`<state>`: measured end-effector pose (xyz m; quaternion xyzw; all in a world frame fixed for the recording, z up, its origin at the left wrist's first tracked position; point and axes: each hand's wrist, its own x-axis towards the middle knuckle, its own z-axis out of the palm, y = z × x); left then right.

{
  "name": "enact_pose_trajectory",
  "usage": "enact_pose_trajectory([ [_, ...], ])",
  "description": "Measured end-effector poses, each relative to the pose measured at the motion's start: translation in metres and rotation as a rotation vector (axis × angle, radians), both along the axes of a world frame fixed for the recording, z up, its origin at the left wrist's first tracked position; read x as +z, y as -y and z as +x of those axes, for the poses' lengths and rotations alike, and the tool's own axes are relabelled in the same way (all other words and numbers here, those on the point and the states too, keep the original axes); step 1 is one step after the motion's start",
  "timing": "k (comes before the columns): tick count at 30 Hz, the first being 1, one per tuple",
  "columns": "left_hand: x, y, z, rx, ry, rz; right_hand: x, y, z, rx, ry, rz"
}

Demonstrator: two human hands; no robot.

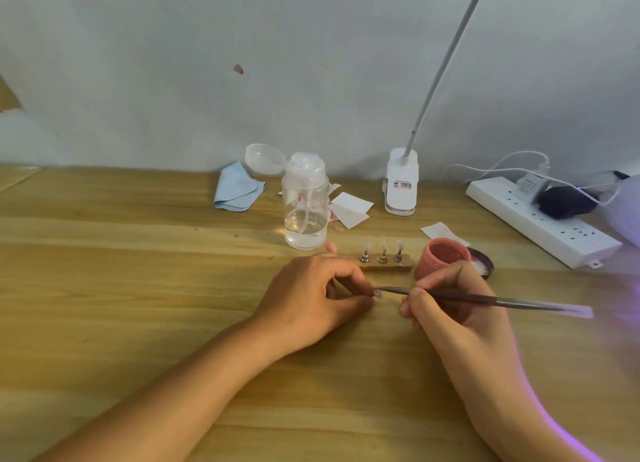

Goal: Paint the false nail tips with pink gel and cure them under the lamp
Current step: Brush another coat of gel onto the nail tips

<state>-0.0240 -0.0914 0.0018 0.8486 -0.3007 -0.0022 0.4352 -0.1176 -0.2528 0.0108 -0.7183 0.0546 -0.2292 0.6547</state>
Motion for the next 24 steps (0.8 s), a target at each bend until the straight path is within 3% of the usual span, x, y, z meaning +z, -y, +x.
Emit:
enact_pose_trajectory([
  [7, 0.0004, 0.0007, -0.0008, -0.005, -0.015, -0.012, 0.0008, 0.0001, 0.0006, -0.019, -0.028, -0.118],
  [13, -0.0009, 0.0005, -0.0007, 0.006, -0.024, -0.025, -0.0029, 0.0037, 0.0009, -0.062, -0.023, 0.022],
  [20, -0.0001, 0.0007, -0.0009, 0.01, -0.041, -0.02, 0.0003, 0.0006, 0.0014, -0.028, -0.032, -0.071],
  [24, -0.0007, 0.0001, -0.0014, -0.003, -0.052, -0.023, 0.0008, 0.002, 0.0009, -0.069, -0.035, 0.047],
])
